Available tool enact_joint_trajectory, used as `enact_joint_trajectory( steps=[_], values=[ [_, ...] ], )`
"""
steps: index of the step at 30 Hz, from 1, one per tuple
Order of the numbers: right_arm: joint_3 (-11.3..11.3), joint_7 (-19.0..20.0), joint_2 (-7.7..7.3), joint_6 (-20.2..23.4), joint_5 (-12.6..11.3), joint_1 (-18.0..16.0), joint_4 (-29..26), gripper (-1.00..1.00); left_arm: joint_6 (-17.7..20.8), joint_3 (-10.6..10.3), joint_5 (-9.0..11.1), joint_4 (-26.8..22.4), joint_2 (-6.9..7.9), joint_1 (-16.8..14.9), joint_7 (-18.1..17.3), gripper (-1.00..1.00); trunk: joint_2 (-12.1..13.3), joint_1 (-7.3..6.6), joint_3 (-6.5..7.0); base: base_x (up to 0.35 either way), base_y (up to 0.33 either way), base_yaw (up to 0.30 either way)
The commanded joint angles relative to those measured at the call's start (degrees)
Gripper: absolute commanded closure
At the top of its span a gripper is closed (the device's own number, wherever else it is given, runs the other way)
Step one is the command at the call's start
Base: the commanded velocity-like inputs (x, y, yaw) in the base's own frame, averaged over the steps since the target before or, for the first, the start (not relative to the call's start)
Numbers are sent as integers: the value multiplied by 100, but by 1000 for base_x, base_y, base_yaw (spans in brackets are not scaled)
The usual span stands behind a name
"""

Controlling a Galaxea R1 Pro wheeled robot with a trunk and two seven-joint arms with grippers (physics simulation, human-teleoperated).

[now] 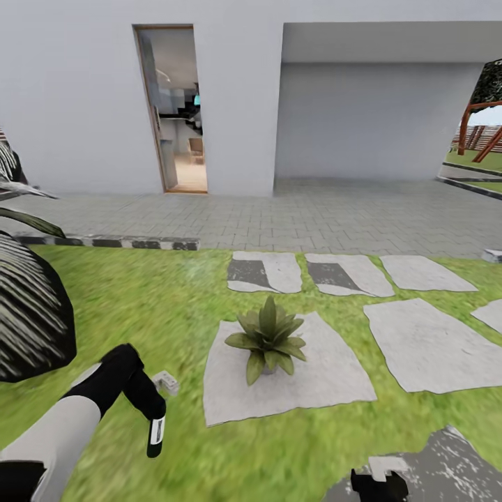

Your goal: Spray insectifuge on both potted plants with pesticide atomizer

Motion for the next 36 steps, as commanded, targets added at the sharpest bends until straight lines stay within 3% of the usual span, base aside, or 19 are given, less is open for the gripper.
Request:
enact_joint_trajectory(
  steps=[1,9,24,36],
  values=[
    [50,-11,3,-16,-56,-2,-2,-100,51,-21,-30,-9,-31,-3,-35,100,-2,2,-6,332,0,0],
    [47,-11,1,-16,-67,-2,-7,-100,52,-22,-40,-10,-59,16,-33,100,-2,2,-6,336,0,-29],
    [30,-19,-6,-16,-76,-2,-15,-100,43,-70,-49,-1,-53,88,-22,100,-2,2,-26,332,-32,-242],
    [31,-20,-5,-16,-77,-2,-16,-100,38,-54,-51,84,137,95,9,100,-2,2,-71,100,-39,-85]
  ],
)
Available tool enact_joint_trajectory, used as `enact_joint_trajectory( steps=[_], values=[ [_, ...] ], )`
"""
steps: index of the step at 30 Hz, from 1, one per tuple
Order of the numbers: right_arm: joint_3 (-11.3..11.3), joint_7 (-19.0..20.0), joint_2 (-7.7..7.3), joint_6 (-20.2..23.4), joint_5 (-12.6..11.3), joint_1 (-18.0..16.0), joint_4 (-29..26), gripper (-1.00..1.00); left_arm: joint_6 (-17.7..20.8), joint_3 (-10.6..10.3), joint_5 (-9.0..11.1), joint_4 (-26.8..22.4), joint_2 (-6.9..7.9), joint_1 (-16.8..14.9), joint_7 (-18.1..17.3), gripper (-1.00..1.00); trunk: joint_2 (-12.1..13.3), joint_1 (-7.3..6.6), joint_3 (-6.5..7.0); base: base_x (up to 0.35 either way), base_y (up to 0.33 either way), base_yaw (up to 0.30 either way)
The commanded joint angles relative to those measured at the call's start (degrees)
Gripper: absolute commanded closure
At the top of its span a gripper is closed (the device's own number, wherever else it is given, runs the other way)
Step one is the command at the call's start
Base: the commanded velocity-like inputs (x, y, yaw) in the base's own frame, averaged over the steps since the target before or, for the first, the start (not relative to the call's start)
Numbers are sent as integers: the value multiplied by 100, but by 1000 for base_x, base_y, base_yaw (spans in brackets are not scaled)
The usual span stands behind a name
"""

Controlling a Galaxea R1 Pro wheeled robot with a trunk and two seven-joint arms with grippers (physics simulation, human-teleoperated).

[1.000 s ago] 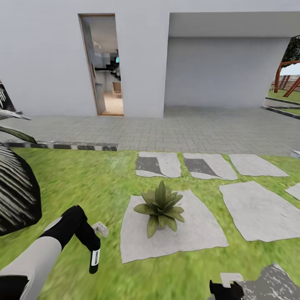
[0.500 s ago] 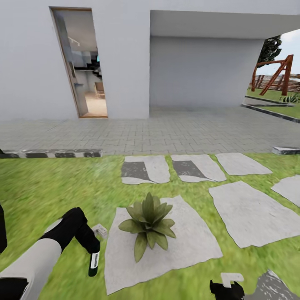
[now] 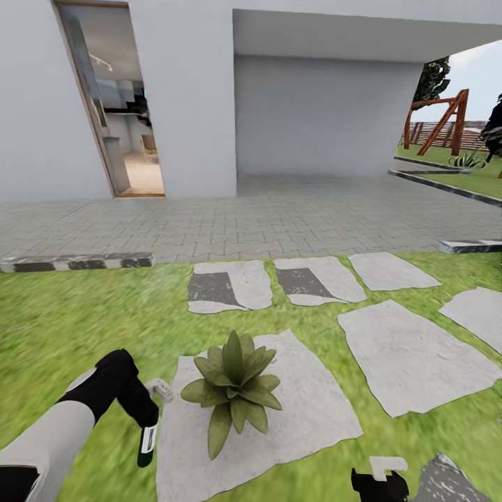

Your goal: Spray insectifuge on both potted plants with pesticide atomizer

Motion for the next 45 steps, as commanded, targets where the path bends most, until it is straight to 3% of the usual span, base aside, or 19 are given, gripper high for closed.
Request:
enact_joint_trajectory(
  steps=[1,7,13,22,30,33,45],
  values=[
    [50,-11,1,-16,-53,-2,2,-100,56,-22,-12,1,34,3,-36,100,-2,-1,-5,1,0,-1],
    [50,10,-6,-16,-42,-2,10,-100,8,-16,-11,-66,64,324,77,100,-2,-1,-5,0,0,0],
    [58,31,-7,-16,-31,-2,10,-100,30,11,-5,-87,-10,297,422,100,-2,-1,-5,0,0,0],
    [59,-8,-7,-14,-29,-2,21,-100,-27,27,-5,-86,283,376,463,100,-2,-1,-5,0,0,0],
    [59,-11,-7,-12,-27,-2,28,-100,-34,3,-2,-94,241,374,499,100,-2,-1,-5,85,117,0],
    [59,-11,-7,-13,-27,-2,28,-100,-33,14,8,-94,229,374,821,100,-2,-1,-5,7,8,0],
    [59,-11,-7,-13,-35,-2,19,-100,-46,33,40,-26,-39,383,982,100,-2,-1,-5,115,35,0]
  ],
)
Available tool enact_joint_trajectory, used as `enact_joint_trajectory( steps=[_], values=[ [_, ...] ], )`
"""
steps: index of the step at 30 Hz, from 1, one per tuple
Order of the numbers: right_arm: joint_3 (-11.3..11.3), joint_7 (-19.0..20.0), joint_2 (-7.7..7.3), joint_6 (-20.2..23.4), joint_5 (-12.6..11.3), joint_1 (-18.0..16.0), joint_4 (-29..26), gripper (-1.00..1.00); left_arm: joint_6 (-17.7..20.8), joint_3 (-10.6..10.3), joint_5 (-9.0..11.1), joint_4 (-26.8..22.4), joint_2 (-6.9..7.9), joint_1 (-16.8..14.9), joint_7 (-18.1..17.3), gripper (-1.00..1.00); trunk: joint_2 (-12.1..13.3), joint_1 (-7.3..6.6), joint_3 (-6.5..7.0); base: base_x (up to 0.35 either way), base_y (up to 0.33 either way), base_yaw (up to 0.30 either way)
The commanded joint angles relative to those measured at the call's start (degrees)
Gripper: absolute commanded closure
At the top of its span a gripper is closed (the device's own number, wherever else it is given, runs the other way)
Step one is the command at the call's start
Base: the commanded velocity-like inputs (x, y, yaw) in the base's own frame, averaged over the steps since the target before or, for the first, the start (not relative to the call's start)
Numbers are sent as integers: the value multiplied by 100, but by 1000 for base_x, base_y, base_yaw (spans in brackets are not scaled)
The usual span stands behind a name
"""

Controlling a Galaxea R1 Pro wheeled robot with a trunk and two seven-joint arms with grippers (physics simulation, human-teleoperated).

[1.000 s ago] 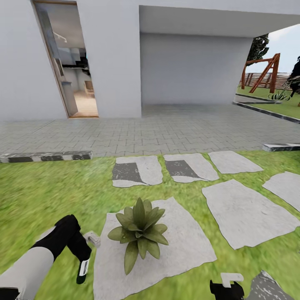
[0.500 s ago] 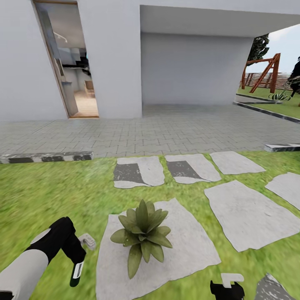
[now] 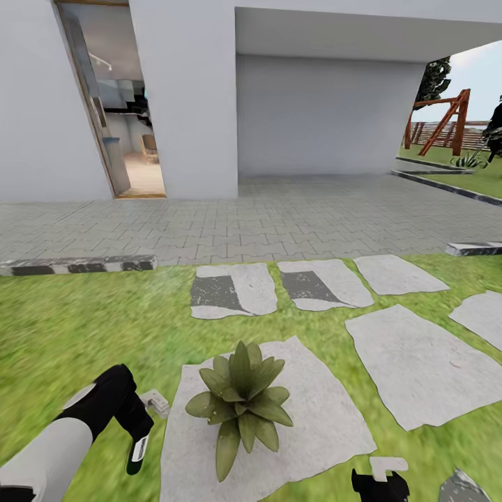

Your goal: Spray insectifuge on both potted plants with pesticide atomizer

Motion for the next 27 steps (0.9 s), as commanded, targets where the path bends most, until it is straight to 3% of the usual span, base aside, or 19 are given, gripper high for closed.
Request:
enact_joint_trajectory(
  steps=[1,10,16,22,27],
  values=[
    [50,-11,3,-17,-53,-2,1,-100,41,-21,-31,8,21,-2,-32,100,-2,-1,-5,2,0,0],
    [50,-11,9,-17,-53,-2,1,-100,48,-11,-58,31,346,16,-30,100,-2,-1,-5,0,0,-159],
    [50,-11,9,-19,-53,-2,0,-100,64,-67,-60,10,329,18,-17,100,-2,-1,-5,0,0,-18],
    [50,-11,9,-19,-53,-2,1,-100,52,-20,-54,35,470,198,266,100,-2,-1,-5,0,0,0],
    [50,-11,9,-19,-53,-2,1,-100,67,-20,-47,-18,369,267,347,100,-2,-1,-5,0,0,0]
  ],
)
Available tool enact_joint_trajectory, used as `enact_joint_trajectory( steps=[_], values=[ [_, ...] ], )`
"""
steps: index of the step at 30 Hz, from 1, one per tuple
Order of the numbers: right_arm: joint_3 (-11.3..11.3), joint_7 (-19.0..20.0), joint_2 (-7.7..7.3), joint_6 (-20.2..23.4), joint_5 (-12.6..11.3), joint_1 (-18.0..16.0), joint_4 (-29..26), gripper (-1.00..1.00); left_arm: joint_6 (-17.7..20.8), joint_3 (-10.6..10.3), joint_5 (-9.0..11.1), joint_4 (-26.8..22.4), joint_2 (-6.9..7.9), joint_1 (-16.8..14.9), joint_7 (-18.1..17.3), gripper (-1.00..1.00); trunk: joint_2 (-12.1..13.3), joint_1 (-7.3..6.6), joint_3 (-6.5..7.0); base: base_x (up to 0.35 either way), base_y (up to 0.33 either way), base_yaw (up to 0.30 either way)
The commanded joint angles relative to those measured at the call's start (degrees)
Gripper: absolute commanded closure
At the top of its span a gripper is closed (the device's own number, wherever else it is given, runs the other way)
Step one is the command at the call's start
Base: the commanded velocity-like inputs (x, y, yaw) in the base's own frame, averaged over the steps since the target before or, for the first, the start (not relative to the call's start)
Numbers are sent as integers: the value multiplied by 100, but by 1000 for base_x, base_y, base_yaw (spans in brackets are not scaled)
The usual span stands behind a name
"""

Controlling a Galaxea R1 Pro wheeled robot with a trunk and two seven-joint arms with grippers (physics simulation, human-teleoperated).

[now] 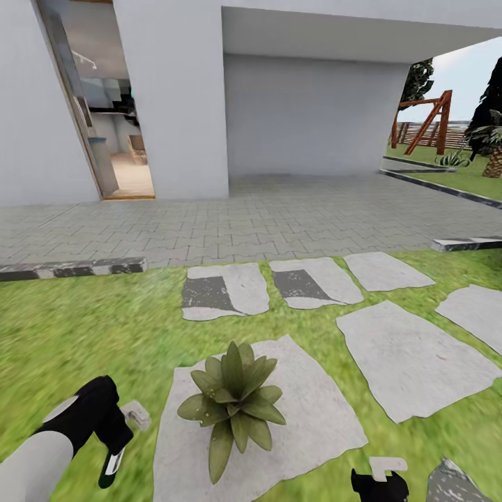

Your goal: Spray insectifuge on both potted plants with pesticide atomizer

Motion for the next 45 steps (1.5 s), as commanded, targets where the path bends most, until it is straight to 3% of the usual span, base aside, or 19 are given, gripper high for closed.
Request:
enact_joint_trajectory(
  steps=[1,3,6,14,17,21,29,34,39,45],
  values=[
    [50,-11,0,-16,-53,-2,2,-100,48,-25,-29,-32,-82,-6,-29,100,-2,-1,-5,0,0,0],
    [50,-11,0,-16,-48,-2,2,-100,66,-35,-37,-51,-221,-33,-16,100,-2,-1,-5,0,0,0],
    [50,-11,0,-16,-50,-2,2,-100,81,-38,-42,-54,-312,-83,15,100,-2,-1,-5,0,0,0],
    [50,-11,2,-16,-47,-2,2,-100,79,-31,-50,-62,-233,-59,26,100,-2,-1,-5,0,0,0],
    [50,-11,8,-16,-51,-2,-2,-100,84,-25,-52,-68,-96,-76,42,100,-2,-1,-5,0,0,0],
    [50,-11,15,-23,-54,-2,-7,-100,92,-25,-52,-71,-51,-108,48,100,-2,-1,-5,0,0,0],
    [21,-2,1,-389,-61,-2,-192,-100,100,-30,-43,-80,-130,-112,40,100,-2,-1,-5,0,0,0],
    [17,23,-63,-461,-62,-2,-871,-100,108,-31,-43,-80,-133,-112,33,100,-2,-1,-5,0,0,0],
    [64,56,-120,-467,-39,-2,-1018,-100,103,-26,-38,-104,-136,-112,31,100,-82,43,-41,0,0,0],
    [70,119,-125,-467,-30,-2,-1020,-100,118,-9,-32,-574,-151,-73,24,100,-243,131,-113,0,0,0]
  ],
)
